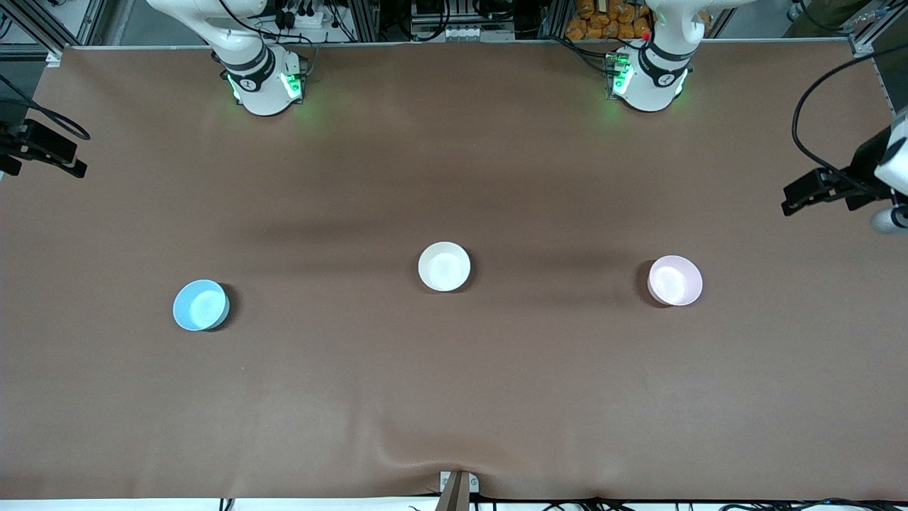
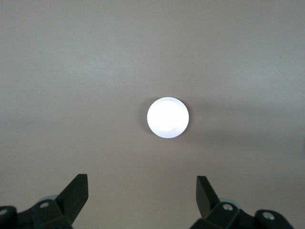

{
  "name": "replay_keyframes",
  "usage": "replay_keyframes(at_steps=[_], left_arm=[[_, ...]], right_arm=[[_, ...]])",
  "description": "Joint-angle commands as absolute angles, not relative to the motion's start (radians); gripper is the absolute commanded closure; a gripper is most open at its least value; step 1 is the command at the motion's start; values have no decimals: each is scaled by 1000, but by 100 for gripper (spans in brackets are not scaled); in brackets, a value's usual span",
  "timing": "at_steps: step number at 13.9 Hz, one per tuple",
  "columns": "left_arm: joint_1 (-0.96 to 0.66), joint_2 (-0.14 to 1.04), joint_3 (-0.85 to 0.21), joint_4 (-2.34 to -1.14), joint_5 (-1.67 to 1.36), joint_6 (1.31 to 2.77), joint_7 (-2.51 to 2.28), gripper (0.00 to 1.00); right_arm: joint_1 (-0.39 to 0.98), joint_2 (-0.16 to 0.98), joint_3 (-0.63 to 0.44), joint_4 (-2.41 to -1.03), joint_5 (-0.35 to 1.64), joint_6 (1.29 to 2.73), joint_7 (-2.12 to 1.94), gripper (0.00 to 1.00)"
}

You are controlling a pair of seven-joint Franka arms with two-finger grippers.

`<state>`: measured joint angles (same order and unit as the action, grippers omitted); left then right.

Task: Stack pink and blue bowls on white bowl
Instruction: 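Move the left gripper toward the pale pink bowl, then lower the left gripper and grasp the pink bowl's rim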

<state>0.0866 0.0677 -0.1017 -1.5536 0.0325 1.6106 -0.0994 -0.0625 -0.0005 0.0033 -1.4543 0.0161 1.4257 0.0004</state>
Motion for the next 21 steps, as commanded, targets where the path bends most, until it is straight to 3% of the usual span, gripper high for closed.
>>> replay_keyframes(at_steps=[1,10,15,21], left_arm=[[92,87,-107,-1563,55,1628,-94,0],[130,136,-109,-1704,54,1801,-94,0],[133,161,-110,-1847,55,2002,-94,0],[176,290,-113,-1868,55,2092,-89,0]], right_arm=[[-64,2,5,-1445,17,1420,15,0],[-63,2,5,-1445,17,1419,15,0],[-63,2,5,-1445,17,1422,15,0],[-63,2,5,-1445,17,1422,15,0]])
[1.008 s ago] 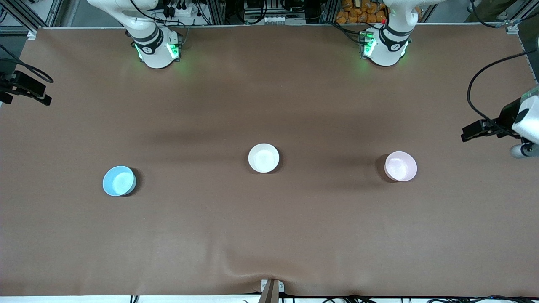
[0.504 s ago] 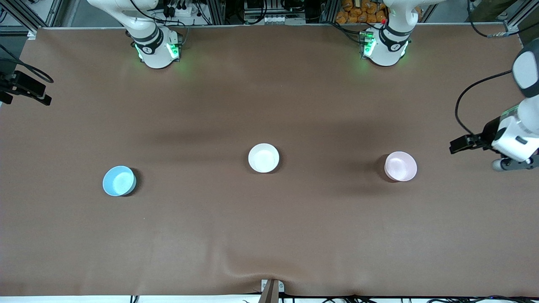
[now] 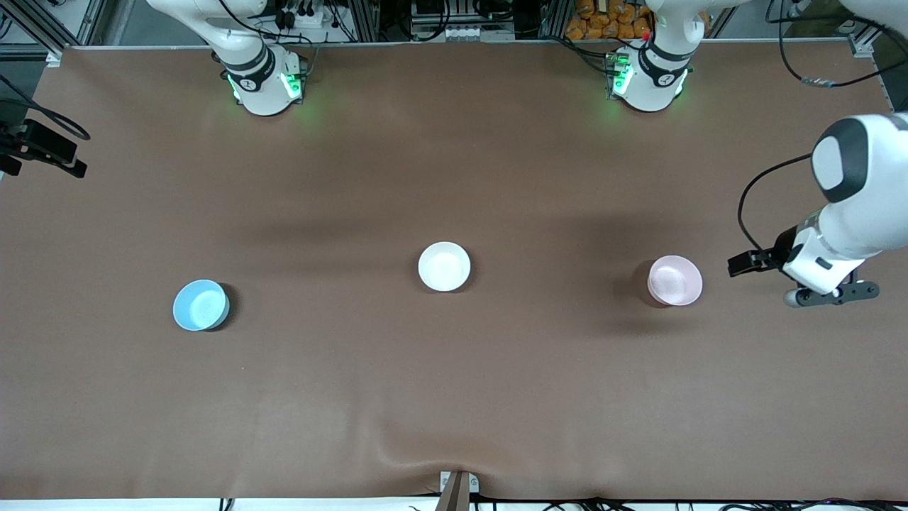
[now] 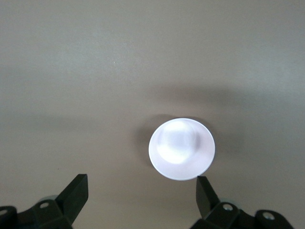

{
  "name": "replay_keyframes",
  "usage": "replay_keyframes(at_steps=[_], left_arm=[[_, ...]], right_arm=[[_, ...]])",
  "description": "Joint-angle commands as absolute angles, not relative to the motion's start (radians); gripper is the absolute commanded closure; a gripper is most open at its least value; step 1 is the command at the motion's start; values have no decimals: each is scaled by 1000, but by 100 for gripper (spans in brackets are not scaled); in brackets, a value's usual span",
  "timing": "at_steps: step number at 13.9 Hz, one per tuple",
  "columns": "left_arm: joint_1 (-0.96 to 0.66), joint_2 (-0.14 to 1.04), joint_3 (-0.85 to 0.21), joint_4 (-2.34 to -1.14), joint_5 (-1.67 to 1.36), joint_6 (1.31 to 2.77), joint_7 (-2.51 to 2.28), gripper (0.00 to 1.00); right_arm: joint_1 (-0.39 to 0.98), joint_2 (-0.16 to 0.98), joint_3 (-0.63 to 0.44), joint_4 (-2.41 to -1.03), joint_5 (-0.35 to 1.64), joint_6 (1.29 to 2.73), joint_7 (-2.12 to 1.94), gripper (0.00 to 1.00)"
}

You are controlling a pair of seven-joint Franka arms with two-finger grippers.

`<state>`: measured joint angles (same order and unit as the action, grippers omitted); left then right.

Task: Stack pink and blue bowls on white bowl
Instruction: 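Lower the left gripper and grasp the pink bowl's rim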

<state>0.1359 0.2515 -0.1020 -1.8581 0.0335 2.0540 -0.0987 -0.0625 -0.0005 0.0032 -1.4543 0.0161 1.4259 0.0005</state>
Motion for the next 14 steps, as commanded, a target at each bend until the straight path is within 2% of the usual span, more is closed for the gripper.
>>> replay_keyframes(at_steps=[1,3,10,13,14], left_arm=[[179,302,-114,-1897,55,2111,-75,0],[179,325,-114,-1946,54,2157,-71,0],[178,445,-117,-1945,49,2215,-71,0],[176,479,-117,-1945,46,2247,-71,14],[176,488,-118,-1945,41,2249,-72,24]], right_arm=[[-63,2,5,-1443,17,1422,14,0],[-63,2,5,-1445,17,1422,15,0],[-63,2,5,-1443,17,1422,15,0],[-63,2,5,-1443,17,1422,15,0],[-64,2,5,-1445,17,1422,15,0]])
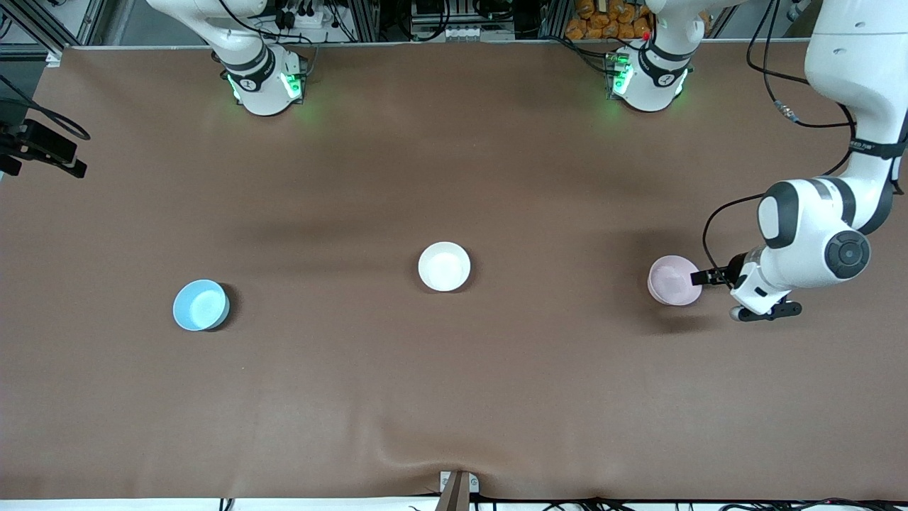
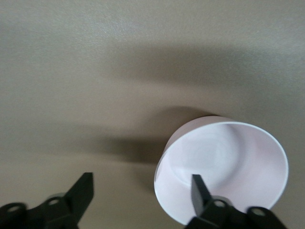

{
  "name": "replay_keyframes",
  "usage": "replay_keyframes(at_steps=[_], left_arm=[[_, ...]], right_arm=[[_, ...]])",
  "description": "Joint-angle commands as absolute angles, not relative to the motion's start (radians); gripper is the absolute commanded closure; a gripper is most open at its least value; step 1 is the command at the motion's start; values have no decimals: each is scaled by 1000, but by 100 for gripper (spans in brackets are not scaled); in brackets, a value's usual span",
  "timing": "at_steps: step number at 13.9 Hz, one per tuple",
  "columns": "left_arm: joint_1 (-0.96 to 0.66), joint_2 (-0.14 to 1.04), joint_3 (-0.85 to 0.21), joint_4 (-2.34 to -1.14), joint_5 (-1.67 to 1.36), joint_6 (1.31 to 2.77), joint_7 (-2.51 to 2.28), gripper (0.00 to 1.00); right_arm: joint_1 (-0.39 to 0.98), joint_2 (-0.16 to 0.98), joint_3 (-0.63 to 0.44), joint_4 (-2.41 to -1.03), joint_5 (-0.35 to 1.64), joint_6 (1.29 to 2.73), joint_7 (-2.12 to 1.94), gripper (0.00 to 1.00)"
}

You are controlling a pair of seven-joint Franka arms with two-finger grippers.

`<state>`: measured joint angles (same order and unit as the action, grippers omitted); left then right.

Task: Stack pink and blue bowls on white bowl
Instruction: 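Lower the left gripper and grasp the pink bowl's rim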

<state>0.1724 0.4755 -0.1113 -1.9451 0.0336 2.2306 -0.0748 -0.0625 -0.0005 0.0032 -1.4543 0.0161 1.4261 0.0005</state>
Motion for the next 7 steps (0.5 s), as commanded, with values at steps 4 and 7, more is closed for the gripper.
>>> replay_keyframes(at_steps=[4,7], left_arm=[[172,503,-120,-1945,37,2255,-72,80],[169,494,-127,-1947,37,2252,-69,100]], right_arm=[[-64,2,5,-1445,17,1422,15,0],[-66,8,3,-1437,17,1425,14,0]])
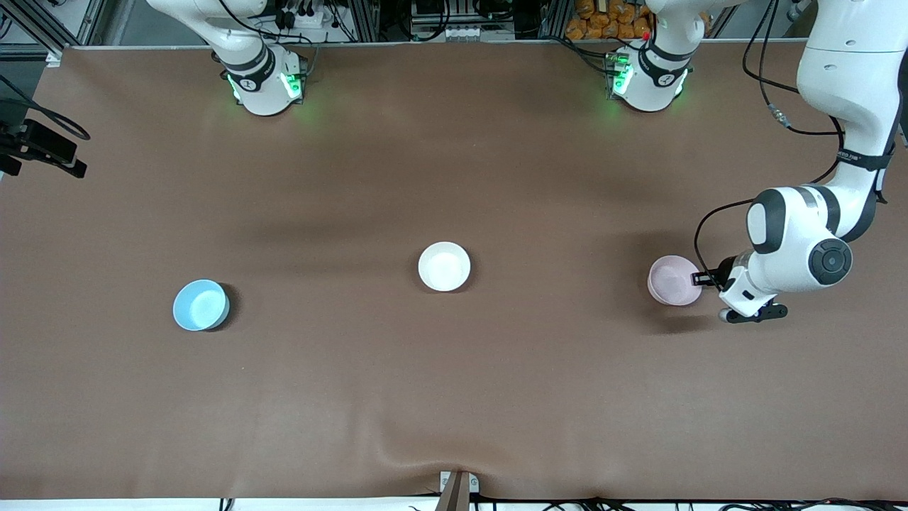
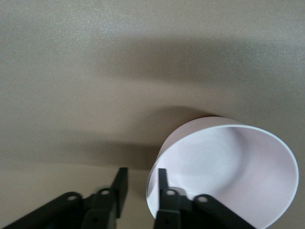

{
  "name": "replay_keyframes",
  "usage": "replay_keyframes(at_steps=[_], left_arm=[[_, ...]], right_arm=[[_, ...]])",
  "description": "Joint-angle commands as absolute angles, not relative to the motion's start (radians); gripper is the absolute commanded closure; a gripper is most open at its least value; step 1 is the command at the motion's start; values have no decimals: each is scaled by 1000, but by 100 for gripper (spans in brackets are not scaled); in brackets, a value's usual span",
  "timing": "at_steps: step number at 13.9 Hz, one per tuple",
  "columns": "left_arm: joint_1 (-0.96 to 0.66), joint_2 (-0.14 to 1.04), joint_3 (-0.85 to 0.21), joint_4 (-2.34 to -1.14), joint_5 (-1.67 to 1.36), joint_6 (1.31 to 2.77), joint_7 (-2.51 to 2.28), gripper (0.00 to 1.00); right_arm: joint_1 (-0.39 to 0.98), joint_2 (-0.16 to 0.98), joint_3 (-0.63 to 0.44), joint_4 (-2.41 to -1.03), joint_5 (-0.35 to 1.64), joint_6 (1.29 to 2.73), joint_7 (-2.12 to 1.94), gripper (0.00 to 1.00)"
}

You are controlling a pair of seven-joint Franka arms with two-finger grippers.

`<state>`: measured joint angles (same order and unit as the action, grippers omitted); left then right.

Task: Stack pink and blue bowls on white bowl
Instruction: 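Carry the pink bowl with the left gripper over the white bowl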

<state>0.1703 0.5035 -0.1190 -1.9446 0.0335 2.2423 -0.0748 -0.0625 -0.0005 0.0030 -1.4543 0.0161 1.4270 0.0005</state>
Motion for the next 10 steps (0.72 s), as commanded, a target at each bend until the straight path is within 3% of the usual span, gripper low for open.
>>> replay_keyframes(at_steps=[1,8,10], left_arm=[[172,480,-153,-1948,37,2238,-69,100],[172,348,-363,-1902,34,2070,-219,100],[169,344,-464,-1837,3,1988,-369,100]], right_arm=[[-71,12,3,-1437,17,1425,11,0],[-69,49,2,-1440,18,1517,2,0],[-61,133,3,-1439,14,1519,2,0]])
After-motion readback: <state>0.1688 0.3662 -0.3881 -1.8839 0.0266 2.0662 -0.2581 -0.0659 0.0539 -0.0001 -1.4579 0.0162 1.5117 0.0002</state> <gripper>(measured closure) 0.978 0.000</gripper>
